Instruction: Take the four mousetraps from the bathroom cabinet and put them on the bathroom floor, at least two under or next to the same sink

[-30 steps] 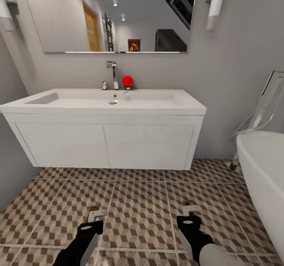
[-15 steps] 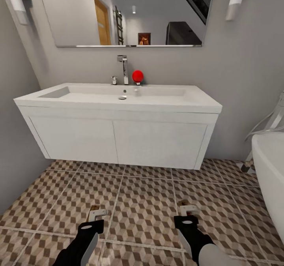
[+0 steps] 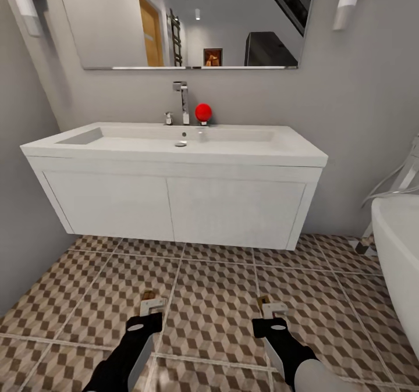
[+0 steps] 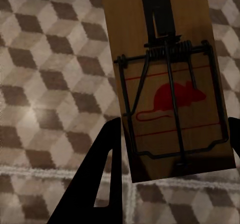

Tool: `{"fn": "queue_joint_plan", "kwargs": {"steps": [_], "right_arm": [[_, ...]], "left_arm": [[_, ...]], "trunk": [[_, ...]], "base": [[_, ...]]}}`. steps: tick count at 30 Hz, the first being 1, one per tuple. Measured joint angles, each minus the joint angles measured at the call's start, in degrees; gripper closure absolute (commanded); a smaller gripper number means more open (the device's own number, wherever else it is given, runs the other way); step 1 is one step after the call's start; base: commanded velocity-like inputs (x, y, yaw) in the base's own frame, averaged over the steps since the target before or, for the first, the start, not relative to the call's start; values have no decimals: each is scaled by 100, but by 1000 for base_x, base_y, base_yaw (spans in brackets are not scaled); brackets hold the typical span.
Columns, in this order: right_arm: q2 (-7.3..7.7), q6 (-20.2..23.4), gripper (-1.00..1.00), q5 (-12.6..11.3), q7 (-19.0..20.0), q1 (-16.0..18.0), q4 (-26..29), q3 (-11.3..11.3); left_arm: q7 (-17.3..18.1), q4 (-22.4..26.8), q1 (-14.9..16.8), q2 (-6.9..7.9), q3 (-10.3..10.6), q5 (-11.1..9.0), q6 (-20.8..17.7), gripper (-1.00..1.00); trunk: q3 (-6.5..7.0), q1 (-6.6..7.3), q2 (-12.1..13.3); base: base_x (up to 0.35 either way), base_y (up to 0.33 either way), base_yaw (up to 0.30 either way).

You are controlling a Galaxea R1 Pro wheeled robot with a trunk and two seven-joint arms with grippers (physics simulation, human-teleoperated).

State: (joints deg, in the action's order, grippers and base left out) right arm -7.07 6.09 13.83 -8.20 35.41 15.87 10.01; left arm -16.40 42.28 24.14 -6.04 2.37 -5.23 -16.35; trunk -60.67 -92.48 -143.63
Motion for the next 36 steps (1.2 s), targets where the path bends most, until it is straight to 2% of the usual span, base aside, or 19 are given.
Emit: {"fn": "queue_joint_plan", "kwargs": {"steps": [8,15,26,36], "right_arm": [[-51,-10,100,-17,-119,131,67,30],[-58,13,100,-15,-166,222,191,22],[-61,46,100,23,-218,228,334,-40],[-68,74,100,9,-624,227,337,-26]], "left_arm": [[-8,16,167,-6,48,-13,31,100],[0,149,143,1,45,1,9,100],[1,310,142,-6,47,4,-271,100],[1,323,143,-7,44,5,-442,100]], "trunk": [[0,0,0],[0,0,0],[0,0,0],[0,0,0]], "base": [[0,0,0],[0,0,0],[0,0,-2],[0,0,-227]]}}
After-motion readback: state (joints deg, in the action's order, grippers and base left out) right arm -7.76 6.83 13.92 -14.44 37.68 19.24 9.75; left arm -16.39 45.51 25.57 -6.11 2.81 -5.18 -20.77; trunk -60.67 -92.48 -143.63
